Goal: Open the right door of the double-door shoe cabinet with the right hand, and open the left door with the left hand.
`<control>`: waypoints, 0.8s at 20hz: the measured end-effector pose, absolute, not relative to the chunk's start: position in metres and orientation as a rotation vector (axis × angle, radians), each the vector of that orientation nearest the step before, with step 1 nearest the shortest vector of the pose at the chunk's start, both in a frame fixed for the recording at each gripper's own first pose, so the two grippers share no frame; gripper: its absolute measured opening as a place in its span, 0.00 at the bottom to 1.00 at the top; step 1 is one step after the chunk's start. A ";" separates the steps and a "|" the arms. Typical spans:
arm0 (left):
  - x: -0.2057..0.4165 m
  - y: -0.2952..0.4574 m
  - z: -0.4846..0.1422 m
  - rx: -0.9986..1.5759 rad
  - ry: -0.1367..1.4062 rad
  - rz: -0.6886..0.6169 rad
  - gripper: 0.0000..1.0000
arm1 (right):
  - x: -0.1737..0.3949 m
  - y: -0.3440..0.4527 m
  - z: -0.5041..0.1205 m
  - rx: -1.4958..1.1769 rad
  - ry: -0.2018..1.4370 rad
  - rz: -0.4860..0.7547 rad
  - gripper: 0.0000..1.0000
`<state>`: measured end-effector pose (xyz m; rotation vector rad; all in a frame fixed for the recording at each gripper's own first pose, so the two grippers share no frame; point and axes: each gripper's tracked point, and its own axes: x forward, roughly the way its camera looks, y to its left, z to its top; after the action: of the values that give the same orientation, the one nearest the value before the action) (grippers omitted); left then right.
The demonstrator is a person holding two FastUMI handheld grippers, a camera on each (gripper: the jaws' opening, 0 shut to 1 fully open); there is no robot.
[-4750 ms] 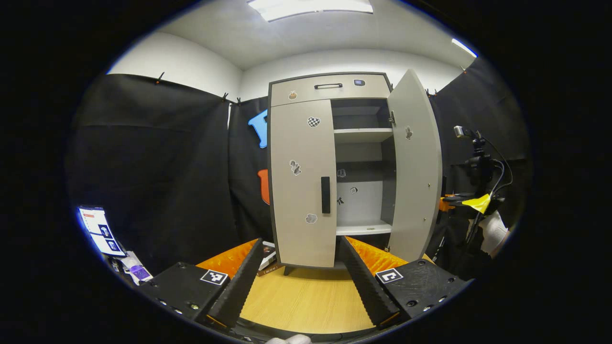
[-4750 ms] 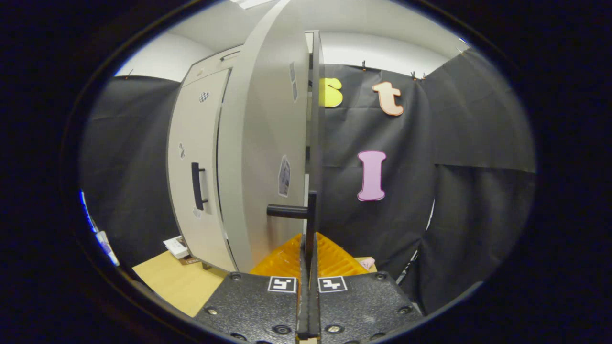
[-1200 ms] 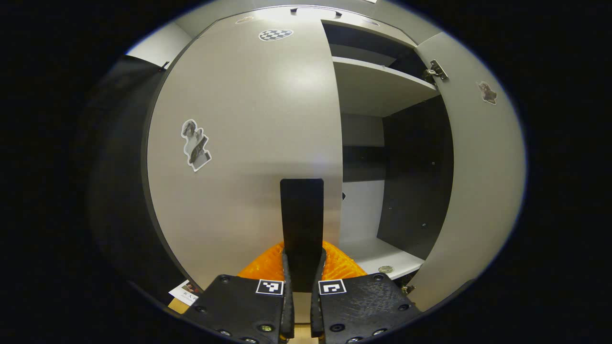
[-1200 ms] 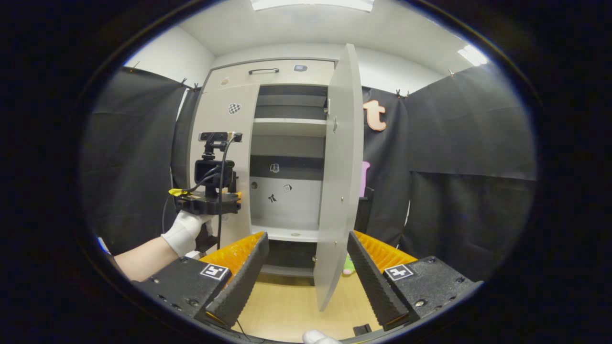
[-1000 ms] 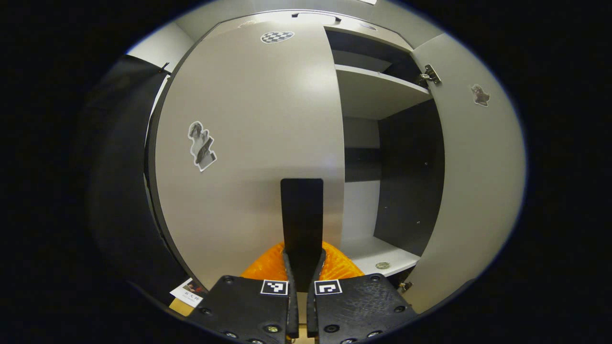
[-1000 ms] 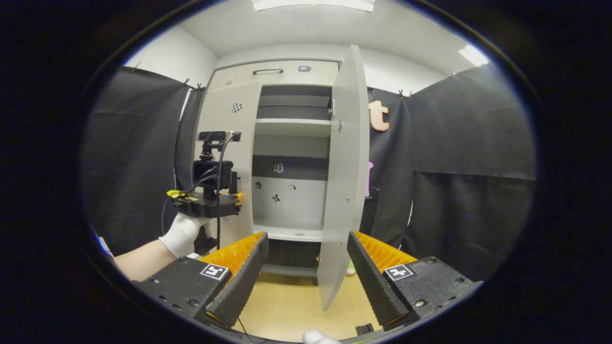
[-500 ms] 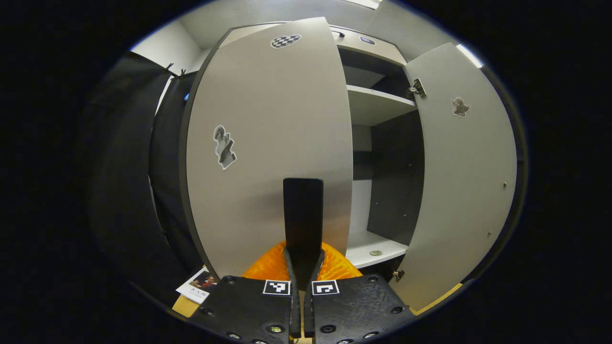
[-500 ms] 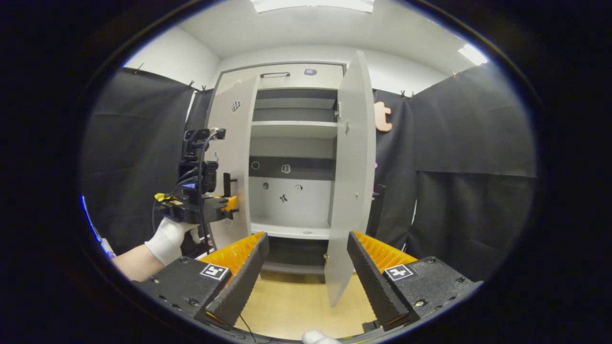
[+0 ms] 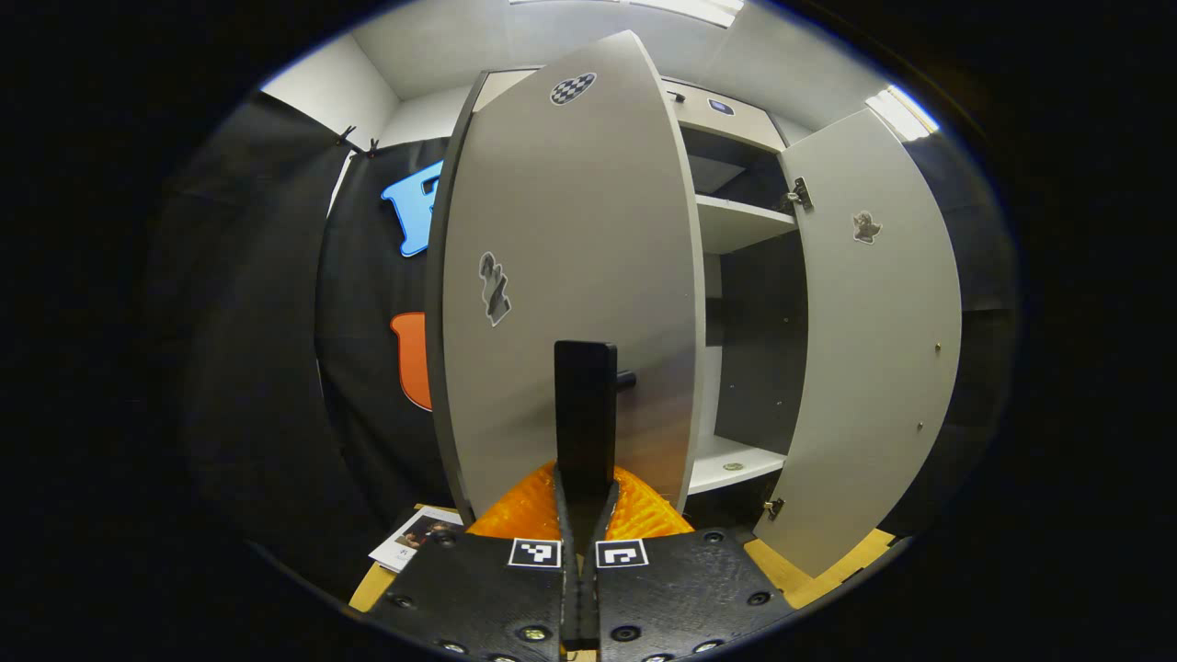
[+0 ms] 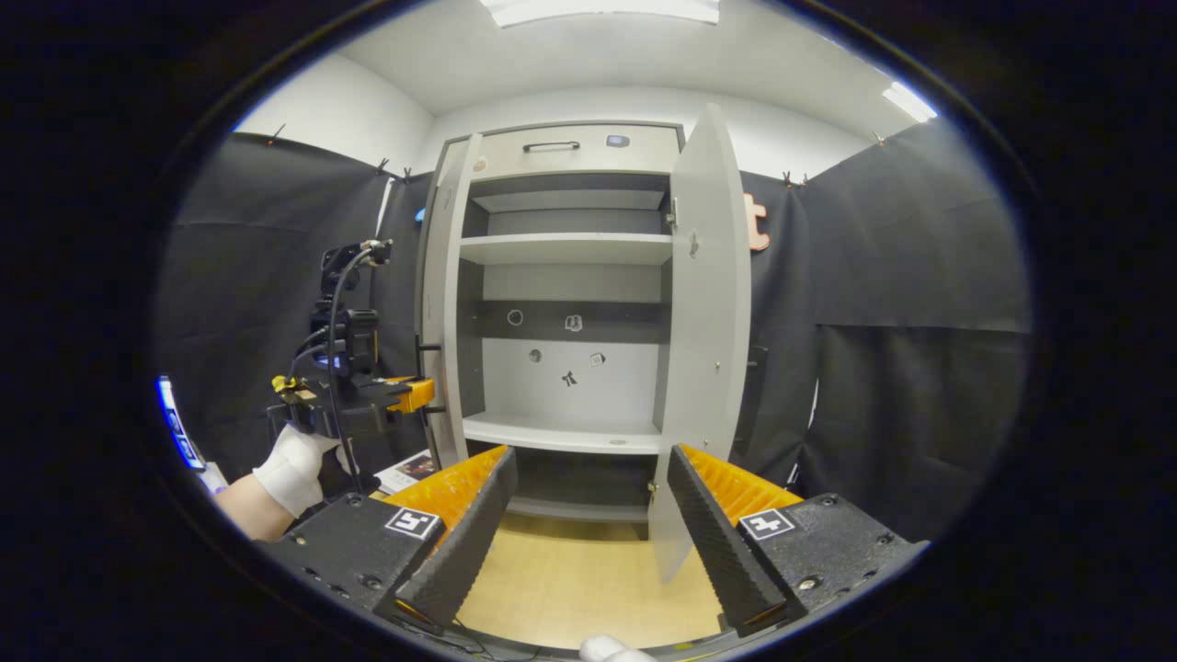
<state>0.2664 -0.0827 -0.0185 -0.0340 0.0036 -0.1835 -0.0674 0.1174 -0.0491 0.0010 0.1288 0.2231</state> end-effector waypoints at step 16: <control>0.239 0.045 -0.030 0.004 -0.005 -0.071 0.00 | -0.074 0.160 -0.047 0.015 0.133 0.284 1.00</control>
<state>0.2389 0.0451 -0.0299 0.0041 -0.0045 -0.0706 -0.0743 0.1600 -0.0468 0.0152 0.1326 0.2840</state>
